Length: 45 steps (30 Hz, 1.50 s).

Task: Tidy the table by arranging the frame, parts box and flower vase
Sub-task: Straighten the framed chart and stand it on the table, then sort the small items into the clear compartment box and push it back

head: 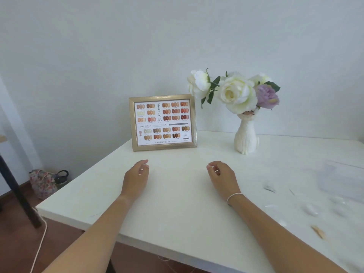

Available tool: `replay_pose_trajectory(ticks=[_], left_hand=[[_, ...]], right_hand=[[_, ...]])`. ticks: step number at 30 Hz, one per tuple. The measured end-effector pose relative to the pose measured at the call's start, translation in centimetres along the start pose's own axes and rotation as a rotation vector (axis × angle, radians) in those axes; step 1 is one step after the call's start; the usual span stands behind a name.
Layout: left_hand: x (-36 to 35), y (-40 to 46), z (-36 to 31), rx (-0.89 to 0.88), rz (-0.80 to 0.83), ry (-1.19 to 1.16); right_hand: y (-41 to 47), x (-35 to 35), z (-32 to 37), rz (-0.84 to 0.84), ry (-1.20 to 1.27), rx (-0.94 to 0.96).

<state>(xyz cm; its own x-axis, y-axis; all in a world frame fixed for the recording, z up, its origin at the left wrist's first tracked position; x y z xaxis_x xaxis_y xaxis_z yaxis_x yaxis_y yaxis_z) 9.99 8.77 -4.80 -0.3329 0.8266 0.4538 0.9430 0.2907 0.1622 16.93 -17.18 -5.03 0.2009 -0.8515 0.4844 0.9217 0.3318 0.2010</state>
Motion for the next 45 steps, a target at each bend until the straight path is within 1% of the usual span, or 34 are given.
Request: replay_pose_trajectory(ticks=[2, 4, 7, 10, 14, 20, 23, 29, 32, 36, 39, 42, 45], left_hand=[[-0.9, -0.9, -0.9, -0.027, 0.037, 0.007], [-1.8, -1.5, -1.8, -0.047, 0.088, 0.013], [-3.6, -2.2, -3.4, -0.074, 0.158, -0.002], [-6.3, -2.5, -5.6, -0.115, 0.223, -0.006], [-10.6, -2.8, -8.5, -0.176, 0.335, 0.029], [-17.4, -3.4, -12.5, -0.276, 0.488, 0.059], [-20.2, -4.0, -14.0, -0.329, 0.574, 0.108], [-23.3, -4.1, -15.2, -0.406, 0.674, 0.187], [-24.1, -3.7, -15.2, -0.396, 0.703, 0.242], [-25.5, -3.1, -15.4, -0.384, 0.794, 0.342], [-26.5, -2.8, -15.8, -0.398, 0.831, 0.482], [-27.1, -2.6, -16.1, -0.414, 0.852, 0.607], [-27.3, -2.3, -16.1, -0.397, 0.869, 0.62]], right_hand=[[-1.5, 0.4, 0.3, 0.019, -0.005, 0.006], [-2.8, 1.0, 0.8, 0.071, -0.029, 0.009], [-4.6, 2.8, 1.5, 0.15, -0.127, 0.026], [-6.3, 6.1, 2.3, 0.147, -0.198, 0.051], [-8.5, 11.3, 2.2, 0.141, -0.294, 0.037], [-10.9, 18.2, -0.1, 0.093, -0.443, -0.05], [-11.4, 20.2, -1.5, 0.114, -0.523, -0.094], [-11.2, 21.1, -3.7, 0.198, -0.637, -0.16], [-10.6, 20.9, -4.0, 0.251, -0.665, -0.196], [-9.8, 20.6, -4.6, 0.34, -0.736, -0.259], [-9.4, 20.6, -5.0, 0.404, -0.759, -0.303], [-9.3, 20.7, -5.0, 0.428, -0.742, -0.302], [-9.1, 20.6, -4.9, 0.443, -0.744, -0.297]])
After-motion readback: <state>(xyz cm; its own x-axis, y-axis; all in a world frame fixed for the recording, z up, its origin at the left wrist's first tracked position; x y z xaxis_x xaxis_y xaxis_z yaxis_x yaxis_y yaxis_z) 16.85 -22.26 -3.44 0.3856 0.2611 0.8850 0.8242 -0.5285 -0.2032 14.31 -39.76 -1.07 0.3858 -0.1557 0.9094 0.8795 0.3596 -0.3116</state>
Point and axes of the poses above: each hand's wrist, its own y-axis towards the middle knuckle, its own x-axis out of the back of the hand, z = x × y, the point moved 3 cm from there along y, towards the middle knuckle, and after that the axes turned 15 degrees about z, right-handed, at the moved point
